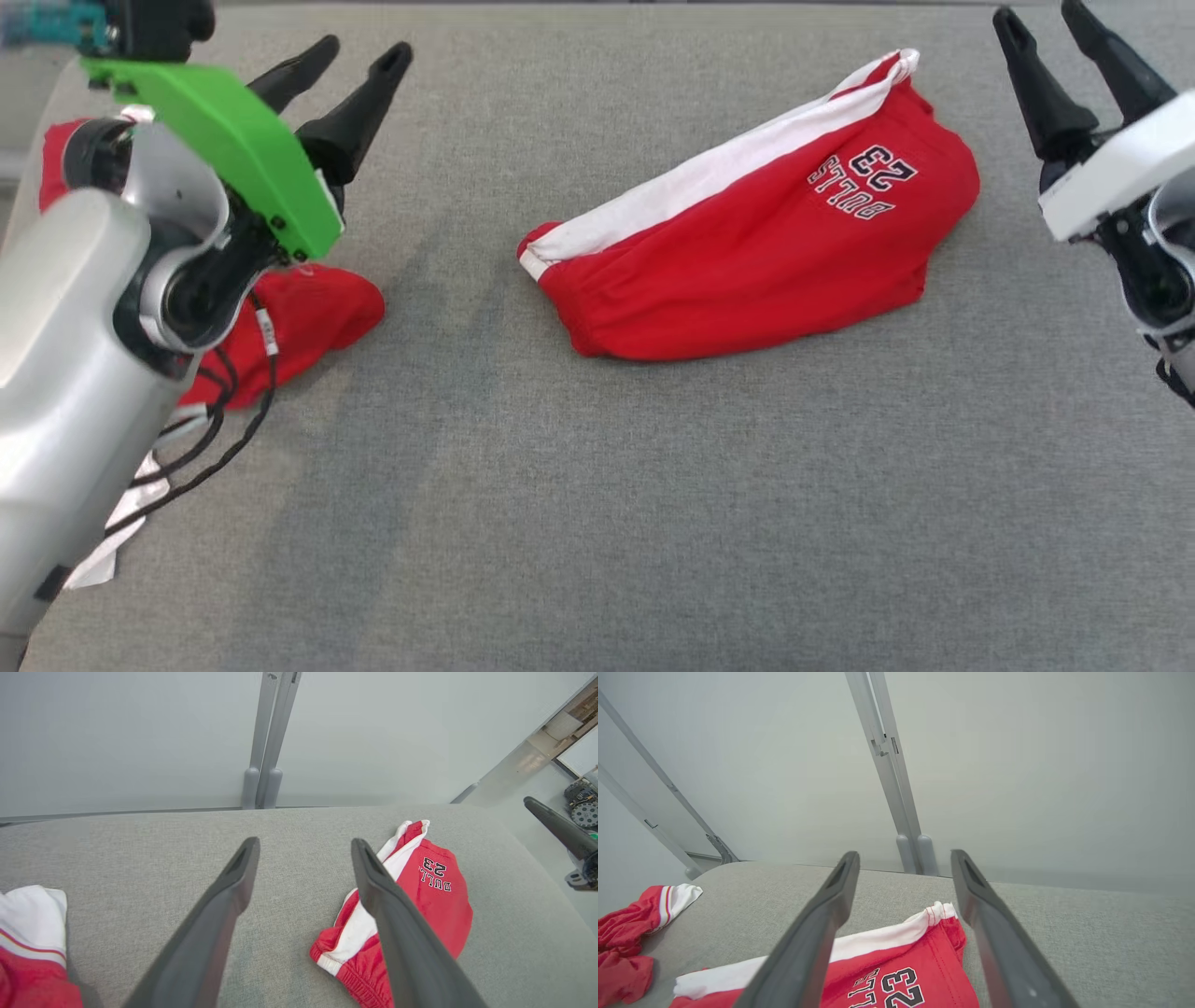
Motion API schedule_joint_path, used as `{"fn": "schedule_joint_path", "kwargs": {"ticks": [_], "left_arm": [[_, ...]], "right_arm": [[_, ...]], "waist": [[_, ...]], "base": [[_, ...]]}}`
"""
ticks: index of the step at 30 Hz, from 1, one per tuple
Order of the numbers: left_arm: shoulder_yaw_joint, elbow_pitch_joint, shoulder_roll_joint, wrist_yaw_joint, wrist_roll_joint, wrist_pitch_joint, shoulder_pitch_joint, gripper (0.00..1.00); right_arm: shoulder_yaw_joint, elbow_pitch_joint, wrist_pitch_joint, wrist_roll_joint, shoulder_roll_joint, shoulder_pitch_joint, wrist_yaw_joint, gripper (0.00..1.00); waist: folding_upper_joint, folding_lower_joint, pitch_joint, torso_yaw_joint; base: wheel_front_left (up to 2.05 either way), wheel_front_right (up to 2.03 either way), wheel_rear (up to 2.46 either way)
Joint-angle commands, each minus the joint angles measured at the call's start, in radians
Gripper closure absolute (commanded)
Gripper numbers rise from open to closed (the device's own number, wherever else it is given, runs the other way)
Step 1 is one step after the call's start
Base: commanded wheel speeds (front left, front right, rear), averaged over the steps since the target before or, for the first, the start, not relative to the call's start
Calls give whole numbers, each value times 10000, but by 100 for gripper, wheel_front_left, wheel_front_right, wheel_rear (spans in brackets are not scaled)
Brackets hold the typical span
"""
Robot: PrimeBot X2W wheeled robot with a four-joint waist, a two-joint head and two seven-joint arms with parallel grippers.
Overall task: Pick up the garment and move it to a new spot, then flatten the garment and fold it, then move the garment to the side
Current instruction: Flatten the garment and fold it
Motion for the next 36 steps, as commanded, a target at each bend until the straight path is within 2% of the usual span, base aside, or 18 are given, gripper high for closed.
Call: {"fn": "schedule_joint_path", "kwargs": {"ticks": [1,6,9,14,19,22,27,31,36], "left_arm": [[33,-94,268,185,547,-754,469,0],[98,-803,496,964,1546,-3153,2051,0],[281,-1325,496,1614,1886,-4400,3189,0],[923,-2083,197,2468,2612,-4970,4822,0],[2890,-3126,-965,2765,4679,-4972,6797,0],[3728,-3468,-1680,2717,5897,-4974,7843,0],[4664,-3515,-2742,2149,7237,-4975,8961,0],[5131,-3281,-3236,1696,7987,-4976,9272,0],[5539,-3029,-3772,1130,8362,-4976,9418,0]], "right_arm": [[-84,51,-451,-278,-13,424,5,0],[-1142,-59,-995,-1218,316,1696,5,0],[-2704,-716,-994,-2318,898,2796,5,0],[-4526,-1794,-996,-3784,1950,4642,5,0],[-5422,-2245,-998,-4651,2863,6143,5,0],[-5676,-2380,-998,-4813,3210,6564,5,0],[-5747,-2458,-998,-5051,3360,6865,5,0],[-5682,-2339,-998,-5118,3291,6733,5,0],[-5493,-1674,-988,-4895,3107,6182,5,0]], "waist": [[0,0,-683,-204],[0,0,-1079,-258],[0,0,-1227,-315],[0,0,-1376,-383],[0,0,-1516,-435],[0,0,-1611,-503],[0,0,-1682,-557],[0,0,-1738,-543],[0,0,-1566,-411]], "base": [[0,0,0],[0,0,0],[0,0,0],[0,0,0],[0,0,0],[0,0,0],[0,0,0],[0,0,0],[0,0,0]]}}
